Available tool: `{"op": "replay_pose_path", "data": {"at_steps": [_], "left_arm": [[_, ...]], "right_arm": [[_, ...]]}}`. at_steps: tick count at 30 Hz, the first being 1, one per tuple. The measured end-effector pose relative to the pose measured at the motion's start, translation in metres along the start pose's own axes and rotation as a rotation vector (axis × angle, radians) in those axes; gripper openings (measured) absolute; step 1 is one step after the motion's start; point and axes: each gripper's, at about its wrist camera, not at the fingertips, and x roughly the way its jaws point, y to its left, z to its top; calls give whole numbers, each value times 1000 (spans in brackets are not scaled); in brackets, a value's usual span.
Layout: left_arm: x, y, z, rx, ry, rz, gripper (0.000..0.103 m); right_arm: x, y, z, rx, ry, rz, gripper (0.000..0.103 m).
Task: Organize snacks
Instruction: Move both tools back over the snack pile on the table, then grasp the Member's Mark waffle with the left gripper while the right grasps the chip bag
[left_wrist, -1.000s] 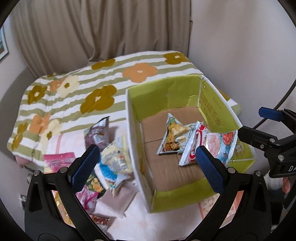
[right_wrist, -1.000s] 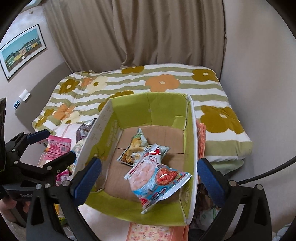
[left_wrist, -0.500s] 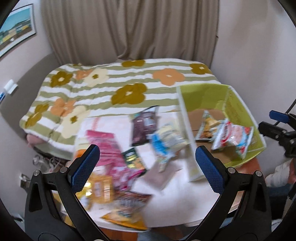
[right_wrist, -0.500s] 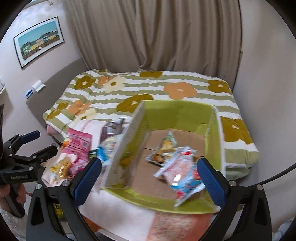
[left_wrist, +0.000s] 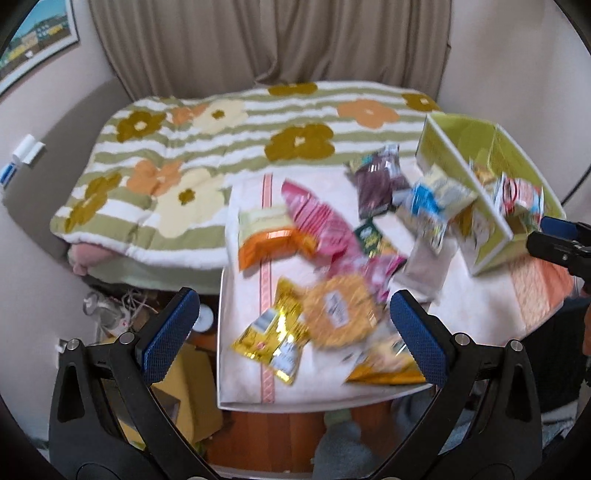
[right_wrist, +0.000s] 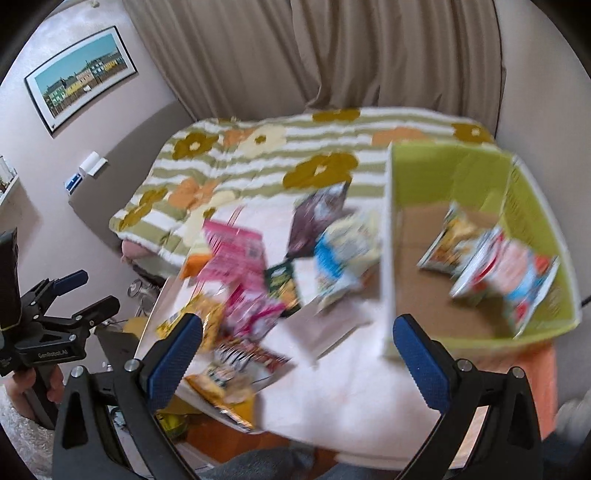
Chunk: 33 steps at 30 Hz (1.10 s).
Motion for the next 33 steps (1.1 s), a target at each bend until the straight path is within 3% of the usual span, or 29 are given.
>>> {"op": "replay_pose_path", "data": {"at_steps": [6,10,15,26,29,33], "left_arm": [[31,16,-21,19,72,-74,102],[52,20,-27,-5,108,-124,102],[78,23,-30,-45,151,-159,102],[120,7,-27,-177,248,-257,102],[130,0,-26,-191,268,-260,102],[142,-6,-24,-214,294,-273,102]], "right_arm": [[42,24,-33,87,92,31,103],[74,33,-55,176,176,101,103],[112,39,-75,212,242,124,103],[150,36,-85,213,265,132,103],[153,35,-84,201,259,156,90],[158,34,-83,185,263,171,85]]}}
